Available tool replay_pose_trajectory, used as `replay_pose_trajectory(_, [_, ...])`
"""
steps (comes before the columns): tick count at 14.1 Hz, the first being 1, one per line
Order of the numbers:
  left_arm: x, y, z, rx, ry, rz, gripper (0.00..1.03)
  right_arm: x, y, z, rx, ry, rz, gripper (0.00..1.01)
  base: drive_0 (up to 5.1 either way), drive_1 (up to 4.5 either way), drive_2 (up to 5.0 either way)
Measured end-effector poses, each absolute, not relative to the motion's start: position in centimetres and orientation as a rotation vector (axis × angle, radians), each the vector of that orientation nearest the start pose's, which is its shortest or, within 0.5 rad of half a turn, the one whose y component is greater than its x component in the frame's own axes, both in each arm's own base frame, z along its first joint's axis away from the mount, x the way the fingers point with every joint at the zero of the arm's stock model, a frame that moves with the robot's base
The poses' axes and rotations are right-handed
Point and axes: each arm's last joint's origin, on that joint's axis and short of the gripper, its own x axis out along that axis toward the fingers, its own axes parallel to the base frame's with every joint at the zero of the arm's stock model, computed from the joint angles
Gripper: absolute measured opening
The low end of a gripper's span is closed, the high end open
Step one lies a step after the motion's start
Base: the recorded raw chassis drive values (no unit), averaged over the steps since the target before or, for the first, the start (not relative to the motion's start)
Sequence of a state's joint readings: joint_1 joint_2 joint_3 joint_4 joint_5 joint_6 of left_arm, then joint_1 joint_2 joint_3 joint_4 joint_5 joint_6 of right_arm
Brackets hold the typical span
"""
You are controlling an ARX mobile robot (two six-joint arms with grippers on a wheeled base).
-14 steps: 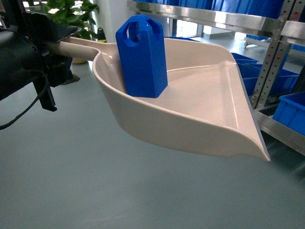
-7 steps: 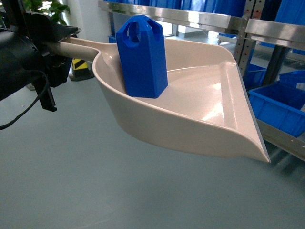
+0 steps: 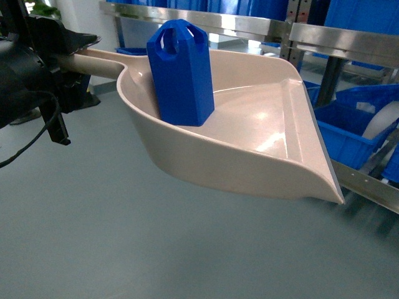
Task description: Place part in tray to right shelf
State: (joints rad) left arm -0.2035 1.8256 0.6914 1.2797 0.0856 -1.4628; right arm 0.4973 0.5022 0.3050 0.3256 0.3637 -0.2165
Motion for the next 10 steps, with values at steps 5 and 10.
replay_pose_trajectory(5, [33.26, -7.09, 17.64, -1.457, 0.093, -0.342, 0.12, 12.32, 5.52, 25.35, -0.162, -0.13, 0.12, 0.98, -1.5, -1.51, -1.5])
replay_pose_trajectory(10, [33.25, -7.15, 17.64, -1.457, 0.095, -0.345, 0.12, 12.32, 5.52, 25.35, -0.162, -0.131, 0.12, 0.98, -1.5, -1.51, -1.5])
